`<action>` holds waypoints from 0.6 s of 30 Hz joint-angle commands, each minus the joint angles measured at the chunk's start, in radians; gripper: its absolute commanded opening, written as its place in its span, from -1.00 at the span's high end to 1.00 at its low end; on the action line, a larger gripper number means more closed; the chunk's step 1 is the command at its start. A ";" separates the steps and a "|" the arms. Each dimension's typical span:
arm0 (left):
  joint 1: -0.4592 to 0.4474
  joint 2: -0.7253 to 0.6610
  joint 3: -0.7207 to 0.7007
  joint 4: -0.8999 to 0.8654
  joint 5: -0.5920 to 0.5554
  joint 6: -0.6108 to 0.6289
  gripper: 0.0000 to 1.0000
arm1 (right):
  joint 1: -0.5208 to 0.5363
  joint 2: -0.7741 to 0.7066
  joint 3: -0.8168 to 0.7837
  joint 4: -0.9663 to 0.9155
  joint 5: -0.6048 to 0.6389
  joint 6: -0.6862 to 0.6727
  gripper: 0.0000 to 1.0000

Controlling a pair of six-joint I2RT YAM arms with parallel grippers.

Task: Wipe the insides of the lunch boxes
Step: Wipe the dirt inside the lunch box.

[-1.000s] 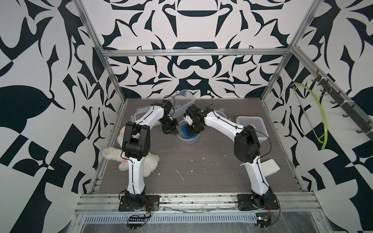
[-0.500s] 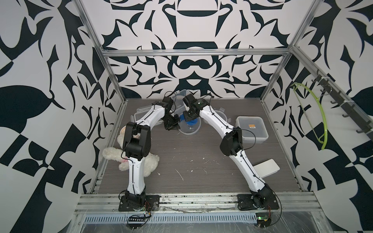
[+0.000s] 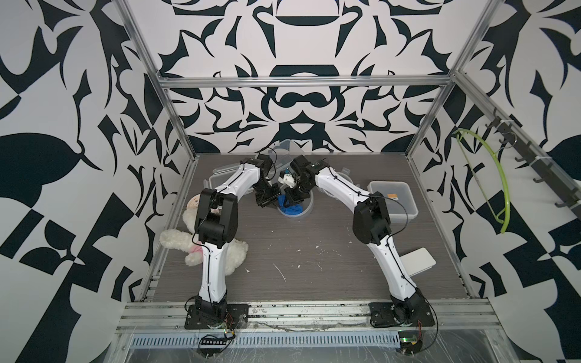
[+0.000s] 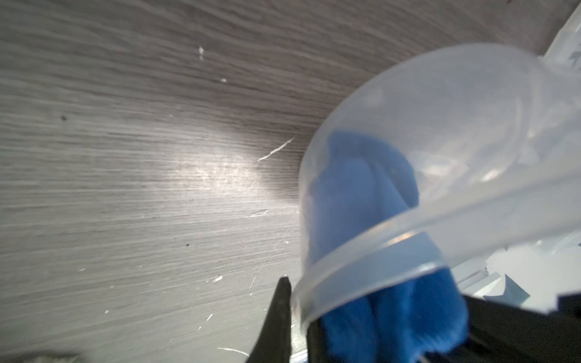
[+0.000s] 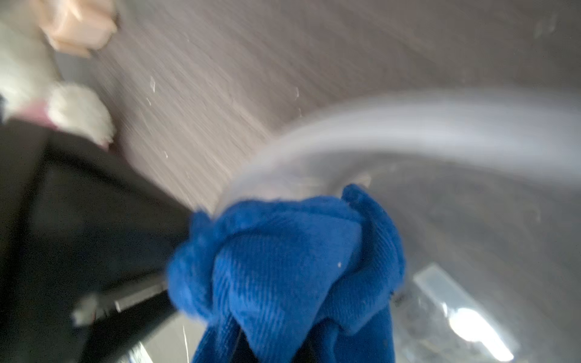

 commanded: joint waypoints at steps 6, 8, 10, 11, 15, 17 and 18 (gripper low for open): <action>-0.004 -0.012 0.035 -0.046 0.004 0.041 1.00 | -0.048 0.081 0.196 -0.387 0.695 -0.024 1.00; -0.004 -0.022 0.020 -0.044 0.018 0.041 1.00 | -0.062 0.116 0.271 -0.362 0.814 0.043 1.00; -0.007 -0.031 0.005 -0.039 0.030 0.040 1.00 | -0.057 0.120 0.299 -0.253 0.891 0.088 1.00; -0.010 -0.033 0.001 -0.039 0.033 0.041 1.00 | -0.050 0.111 0.287 -0.187 0.899 0.094 1.00; -0.026 -0.033 0.005 -0.040 0.040 0.042 1.00 | 0.022 0.058 0.172 0.166 0.916 0.093 1.00; -0.031 -0.033 0.010 -0.037 0.049 0.038 1.00 | 0.056 0.062 0.155 0.265 0.806 0.071 1.00; -0.033 -0.033 0.011 -0.032 0.054 0.034 1.00 | 0.067 0.071 0.153 0.295 0.727 0.081 1.00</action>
